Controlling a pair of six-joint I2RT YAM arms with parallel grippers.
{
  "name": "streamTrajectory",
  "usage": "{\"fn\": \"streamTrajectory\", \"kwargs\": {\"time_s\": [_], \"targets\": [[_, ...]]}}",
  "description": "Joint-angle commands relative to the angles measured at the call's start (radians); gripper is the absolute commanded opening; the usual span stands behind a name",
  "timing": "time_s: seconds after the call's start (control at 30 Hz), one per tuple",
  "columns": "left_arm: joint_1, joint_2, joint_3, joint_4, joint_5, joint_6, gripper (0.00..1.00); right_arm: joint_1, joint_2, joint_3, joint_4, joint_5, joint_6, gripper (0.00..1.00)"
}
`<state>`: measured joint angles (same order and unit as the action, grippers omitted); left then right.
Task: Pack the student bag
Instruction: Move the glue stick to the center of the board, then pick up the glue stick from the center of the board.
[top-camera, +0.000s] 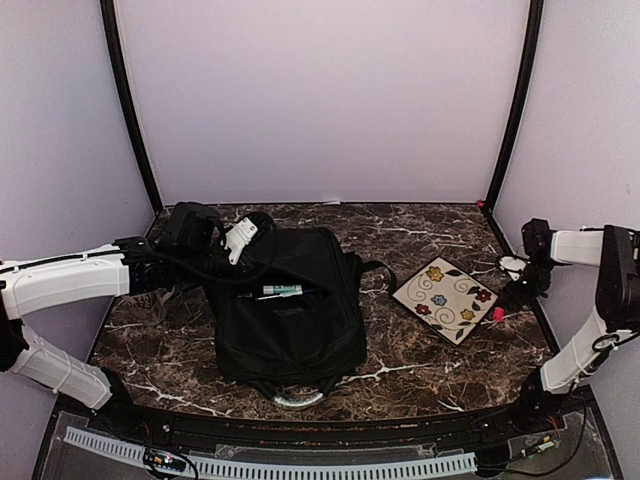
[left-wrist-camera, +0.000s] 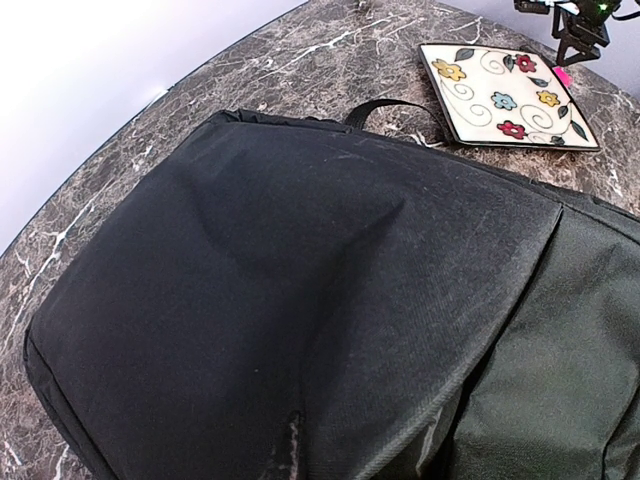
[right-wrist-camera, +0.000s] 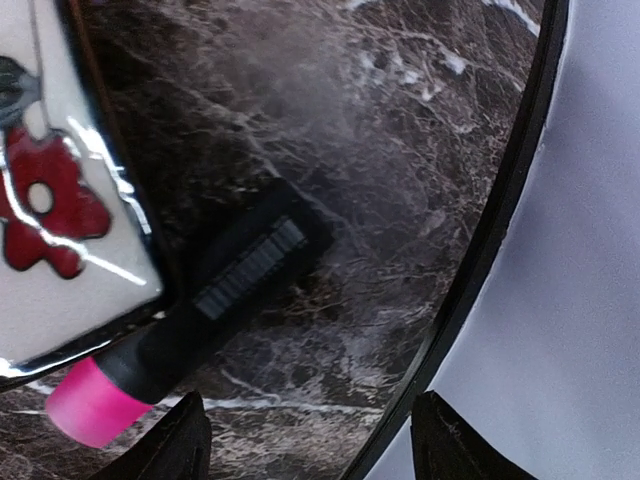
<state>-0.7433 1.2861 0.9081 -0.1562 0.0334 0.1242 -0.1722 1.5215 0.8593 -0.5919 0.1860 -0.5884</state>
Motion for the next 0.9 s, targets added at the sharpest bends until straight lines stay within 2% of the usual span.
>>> {"fn": "streamTrajectory", "kwargs": {"time_s": [0.0,0.23,0.3,0.47,0.87], "targets": [[0.001,-0.076,0.037,0.088,0.033,0.0,0.0,-0.054,0.048,0.062,0.021,-0.004,-0.02,0.68],[0.0,-0.066,0.041,0.086,0.035,0.002,0.0,-0.066,0.007,0.116,-0.136,-0.273,0.013,0.7],[0.0,-0.062,0.041,0.086,0.034,0.002,0.0,-0.052,-0.006,0.102,-0.147,-0.307,0.022,0.72],[0.001,-0.052,0.044,0.083,0.041,0.002,0.0,-0.003,0.001,0.046,-0.098,-0.271,0.041,0.74],[0.001,-0.05,0.042,0.084,0.037,0.001,0.0,0.013,0.057,0.011,-0.059,-0.217,0.044,0.73]]}}
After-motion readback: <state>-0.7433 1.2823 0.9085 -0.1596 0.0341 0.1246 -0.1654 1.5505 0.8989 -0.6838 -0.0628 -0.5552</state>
